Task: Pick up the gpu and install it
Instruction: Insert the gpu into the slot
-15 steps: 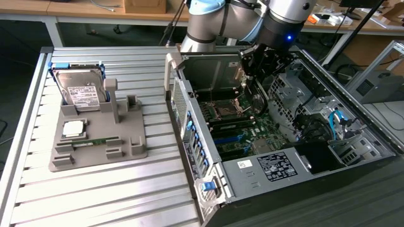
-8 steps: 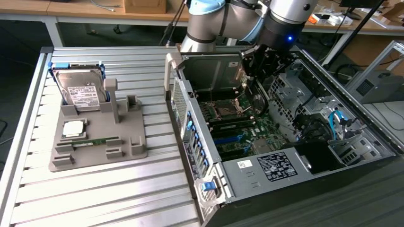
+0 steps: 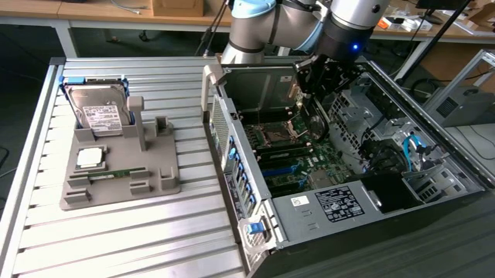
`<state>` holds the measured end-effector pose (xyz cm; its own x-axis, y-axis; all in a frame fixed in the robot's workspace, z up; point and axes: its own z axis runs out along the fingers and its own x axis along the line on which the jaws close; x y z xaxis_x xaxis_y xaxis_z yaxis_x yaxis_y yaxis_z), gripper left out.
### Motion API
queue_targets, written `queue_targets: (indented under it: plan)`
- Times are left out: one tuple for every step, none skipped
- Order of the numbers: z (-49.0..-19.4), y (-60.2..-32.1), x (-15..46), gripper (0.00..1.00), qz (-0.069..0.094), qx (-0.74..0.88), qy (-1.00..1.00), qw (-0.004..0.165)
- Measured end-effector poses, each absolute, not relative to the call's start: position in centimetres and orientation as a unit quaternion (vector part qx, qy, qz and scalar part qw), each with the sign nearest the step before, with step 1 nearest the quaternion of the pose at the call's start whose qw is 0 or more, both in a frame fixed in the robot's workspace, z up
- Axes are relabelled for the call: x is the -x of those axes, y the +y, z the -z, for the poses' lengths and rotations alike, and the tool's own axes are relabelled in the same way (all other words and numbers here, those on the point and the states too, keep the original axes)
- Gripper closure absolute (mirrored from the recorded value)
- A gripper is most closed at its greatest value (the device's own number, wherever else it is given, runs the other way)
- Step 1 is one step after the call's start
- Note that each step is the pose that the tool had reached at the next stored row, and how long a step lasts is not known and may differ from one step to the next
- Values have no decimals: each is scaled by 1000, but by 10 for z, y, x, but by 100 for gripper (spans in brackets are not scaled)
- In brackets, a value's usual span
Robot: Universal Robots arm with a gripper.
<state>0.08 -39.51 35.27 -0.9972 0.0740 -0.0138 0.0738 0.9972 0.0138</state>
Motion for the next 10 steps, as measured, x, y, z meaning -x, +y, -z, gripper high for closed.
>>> queue_targets:
  plan:
    - [-353,-395,-1,73,-7,-37,999,7]
    - [-353,-395,-1,73,-7,-37,999,7]
    - [-353,-395,-1,73,-7,-37,999,7]
    - [-353,-395,-1,73,-7,-36,999,7]
    - [-353,-395,-1,73,-7,-35,999,7]
    - [-353,-395,-1,73,-7,-33,999,7]
    - [-353,-395,-1,73,-7,-30,1000,7]
    - [-353,-395,-1,73,-7,-27,1000,7]
    - [-353,-395,-1,73,-7,-24,1000,7]
    - [-353,-395,-1,73,-7,-21,1000,7]
